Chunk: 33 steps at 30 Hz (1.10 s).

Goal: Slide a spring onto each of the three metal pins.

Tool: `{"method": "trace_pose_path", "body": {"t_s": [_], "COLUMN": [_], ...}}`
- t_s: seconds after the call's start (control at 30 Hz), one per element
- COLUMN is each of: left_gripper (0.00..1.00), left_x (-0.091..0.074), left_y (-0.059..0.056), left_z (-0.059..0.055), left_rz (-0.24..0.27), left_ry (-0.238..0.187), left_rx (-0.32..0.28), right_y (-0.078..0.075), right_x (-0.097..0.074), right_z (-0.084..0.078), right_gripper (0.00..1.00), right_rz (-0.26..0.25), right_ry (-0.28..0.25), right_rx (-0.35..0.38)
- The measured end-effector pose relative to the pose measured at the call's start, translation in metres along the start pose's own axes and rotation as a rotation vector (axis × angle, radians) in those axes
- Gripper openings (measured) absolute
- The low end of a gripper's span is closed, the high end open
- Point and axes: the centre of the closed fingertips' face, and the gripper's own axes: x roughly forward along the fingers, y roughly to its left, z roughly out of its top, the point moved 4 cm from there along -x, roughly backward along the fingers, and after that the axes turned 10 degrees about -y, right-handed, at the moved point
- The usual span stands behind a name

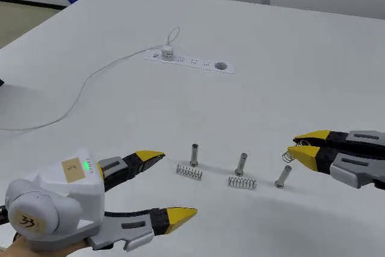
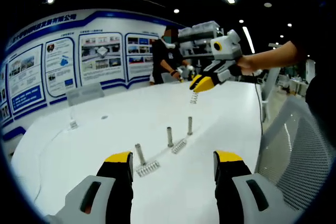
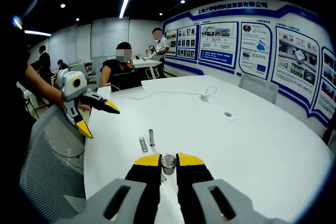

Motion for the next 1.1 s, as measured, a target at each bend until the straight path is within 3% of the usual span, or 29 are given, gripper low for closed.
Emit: {"method": "trace_pose_path", "body": {"t_s": [0.1, 0.17, 0.3, 0.47, 0.77, 1.1], "left_gripper": [0.74, 0.80, 0.92, 1.00, 1.00, 1.00], "left_x": [0.001, 0.000, -0.004, -0.004, -0.005, -0.008], "left_y": [0.002, 0.003, 0.009, 0.012, 0.012, 0.022], "left_z": [0.000, 0.002, 0.000, 0.001, -0.004, -0.009], "left_rz": [0.012, 0.026, 0.073, 0.103, 0.104, 0.154], "left_ry": [0.008, -0.011, 0.003, -0.011, 0.019, 0.029], "left_rx": [0.005, -0.045, -0.051, -0.083, -0.087, -0.112], "right_y": [-0.005, -0.008, -0.016, -0.025, -0.026, -0.027], "right_x": [0.001, 0.001, 0.001, 0.003, 0.010, 0.015], "right_z": [-0.003, -0.004, -0.007, -0.014, -0.033, -0.046], "right_gripper": [0.11, 0.11, 0.11, 0.11, 0.11, 0.11], "right_rz": [-0.019, -0.032, -0.060, -0.093, -0.115, -0.122], "right_ry": [0.010, 0.011, 0.012, 0.017, 0.069, 0.136], "right_rx": [0.005, 0.014, 0.039, 0.100, 0.135, 0.149]}}
